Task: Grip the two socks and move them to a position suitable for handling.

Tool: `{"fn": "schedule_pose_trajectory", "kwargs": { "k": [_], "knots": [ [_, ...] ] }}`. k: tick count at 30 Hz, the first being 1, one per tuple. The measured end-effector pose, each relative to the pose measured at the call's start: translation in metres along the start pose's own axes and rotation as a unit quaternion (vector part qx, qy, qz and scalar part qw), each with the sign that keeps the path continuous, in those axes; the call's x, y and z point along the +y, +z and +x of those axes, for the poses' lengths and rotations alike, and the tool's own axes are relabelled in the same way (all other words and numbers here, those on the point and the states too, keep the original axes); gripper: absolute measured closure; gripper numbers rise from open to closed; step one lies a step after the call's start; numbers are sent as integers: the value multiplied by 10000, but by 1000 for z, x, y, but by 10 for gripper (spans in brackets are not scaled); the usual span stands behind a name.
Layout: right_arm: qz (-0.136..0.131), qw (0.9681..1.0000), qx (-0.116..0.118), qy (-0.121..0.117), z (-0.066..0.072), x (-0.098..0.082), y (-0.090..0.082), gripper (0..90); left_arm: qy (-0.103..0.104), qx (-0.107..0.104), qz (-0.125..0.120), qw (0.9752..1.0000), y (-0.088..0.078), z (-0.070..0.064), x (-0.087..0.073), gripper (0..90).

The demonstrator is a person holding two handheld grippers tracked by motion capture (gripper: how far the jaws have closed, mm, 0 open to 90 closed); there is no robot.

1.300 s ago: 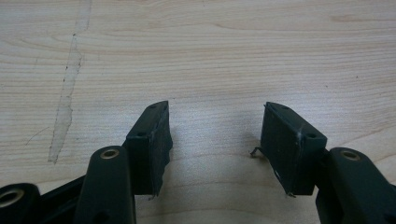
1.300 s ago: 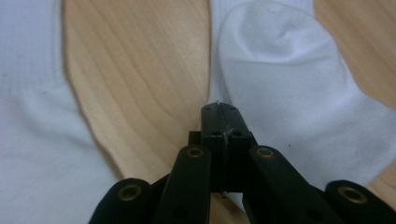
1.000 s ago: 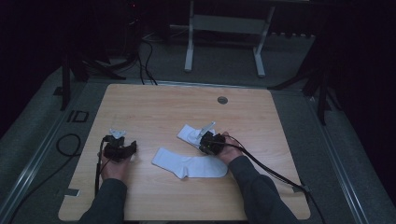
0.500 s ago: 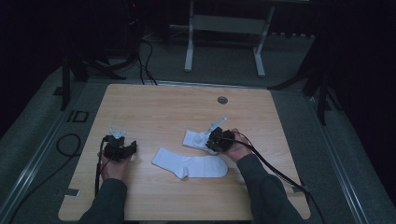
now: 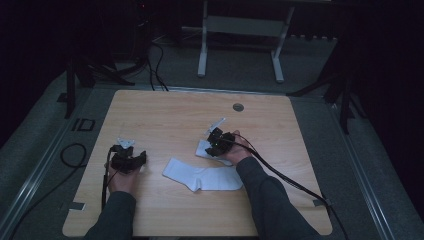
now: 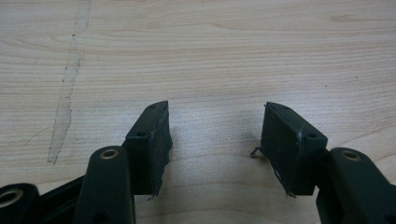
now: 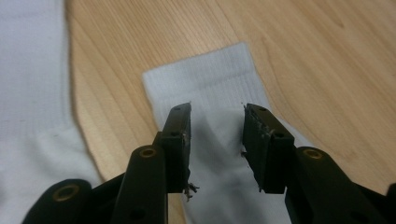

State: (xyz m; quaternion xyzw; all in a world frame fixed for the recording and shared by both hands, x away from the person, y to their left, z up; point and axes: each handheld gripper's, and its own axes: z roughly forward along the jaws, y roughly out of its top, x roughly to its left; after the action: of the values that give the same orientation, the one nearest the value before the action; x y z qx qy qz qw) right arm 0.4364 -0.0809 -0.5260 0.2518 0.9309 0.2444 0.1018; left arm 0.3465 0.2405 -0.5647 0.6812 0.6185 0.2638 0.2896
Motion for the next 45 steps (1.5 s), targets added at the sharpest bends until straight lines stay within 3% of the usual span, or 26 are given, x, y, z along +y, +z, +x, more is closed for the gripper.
{"fn": "schedule_pose_trajectory", "kwargs": {
  "k": [5,9,18,32,45],
  "knots": [
    [65,9999,38,125,-3,-2,7,752,-1,2,1,10000,0,0,0,427],
    [26,10000,-47,73,-2,-1,5,858,-1,3,2,10000,0,0,0,427],
    [-138,9998,-164,21,-4,2,-16,864,1,1,3,10000,0,0,0,427],
    [-117,9992,-361,-153,-9,2,-50,864,1,-3,0,10000,0,0,0,427],
    [-192,9986,-484,64,-29,-19,-73,863,-4,-3,-7,10000,0,0,0,426]
  ]
}}
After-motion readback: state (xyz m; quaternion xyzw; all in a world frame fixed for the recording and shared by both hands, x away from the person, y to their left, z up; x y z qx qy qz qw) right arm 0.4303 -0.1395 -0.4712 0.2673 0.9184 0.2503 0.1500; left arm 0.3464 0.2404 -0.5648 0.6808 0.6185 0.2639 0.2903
